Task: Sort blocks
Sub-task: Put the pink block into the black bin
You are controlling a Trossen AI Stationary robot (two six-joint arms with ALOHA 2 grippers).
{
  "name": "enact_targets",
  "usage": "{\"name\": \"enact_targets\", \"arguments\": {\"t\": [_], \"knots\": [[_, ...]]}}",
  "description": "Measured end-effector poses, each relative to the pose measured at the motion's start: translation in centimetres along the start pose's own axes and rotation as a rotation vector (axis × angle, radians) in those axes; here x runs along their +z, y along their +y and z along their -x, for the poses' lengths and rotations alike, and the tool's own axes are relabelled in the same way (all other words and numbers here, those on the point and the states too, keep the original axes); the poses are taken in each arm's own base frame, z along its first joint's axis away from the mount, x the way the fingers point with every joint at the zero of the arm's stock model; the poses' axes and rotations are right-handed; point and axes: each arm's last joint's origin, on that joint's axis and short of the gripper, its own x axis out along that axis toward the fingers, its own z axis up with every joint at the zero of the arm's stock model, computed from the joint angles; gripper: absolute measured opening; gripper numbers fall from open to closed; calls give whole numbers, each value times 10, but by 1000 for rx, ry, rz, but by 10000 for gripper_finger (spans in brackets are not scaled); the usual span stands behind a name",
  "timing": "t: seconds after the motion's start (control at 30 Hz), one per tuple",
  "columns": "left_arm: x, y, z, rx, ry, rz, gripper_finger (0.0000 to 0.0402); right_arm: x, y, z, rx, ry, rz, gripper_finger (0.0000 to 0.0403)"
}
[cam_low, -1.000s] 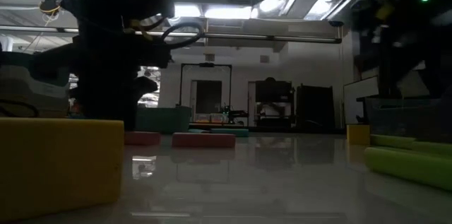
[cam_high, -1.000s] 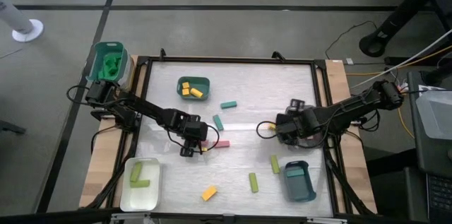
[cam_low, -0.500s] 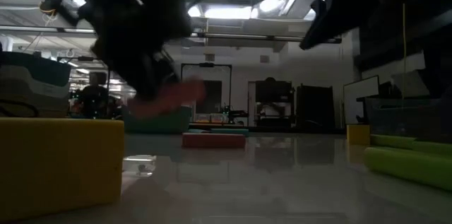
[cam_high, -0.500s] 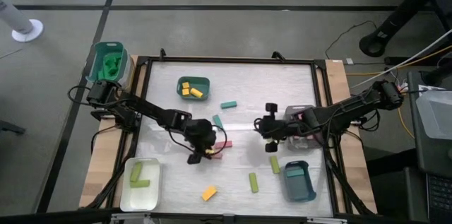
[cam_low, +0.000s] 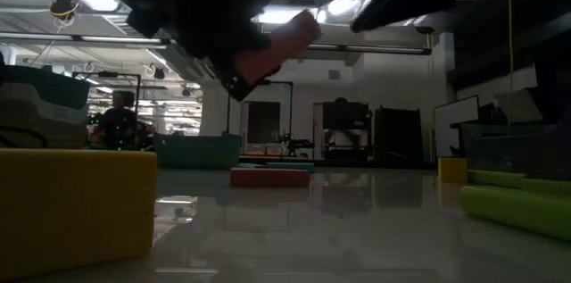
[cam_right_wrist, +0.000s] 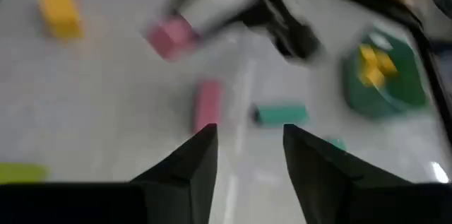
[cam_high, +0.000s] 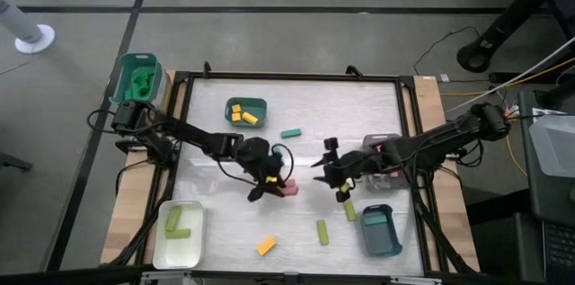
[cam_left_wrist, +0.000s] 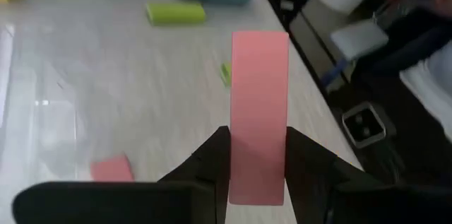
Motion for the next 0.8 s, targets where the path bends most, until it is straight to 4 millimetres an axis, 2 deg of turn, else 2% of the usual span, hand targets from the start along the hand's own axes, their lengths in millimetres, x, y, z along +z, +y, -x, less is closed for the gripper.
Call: {"name": "enact_targets", "arguments": {"t": [0.13,0.33,0.53,0.8], "knots": [[8,7,4,-14,-56,-5,90,4,3,-11,46,-68,83,181],[12,8,6,-23,-91,-20,94,9,6,-27,30,-138,152,178],[14,7,6,-28,-113,-31,96,7,11,-36,96,-163,188,177],[15,7,6,-31,-127,-42,97,9,13,-44,96,-208,202,177]]}}
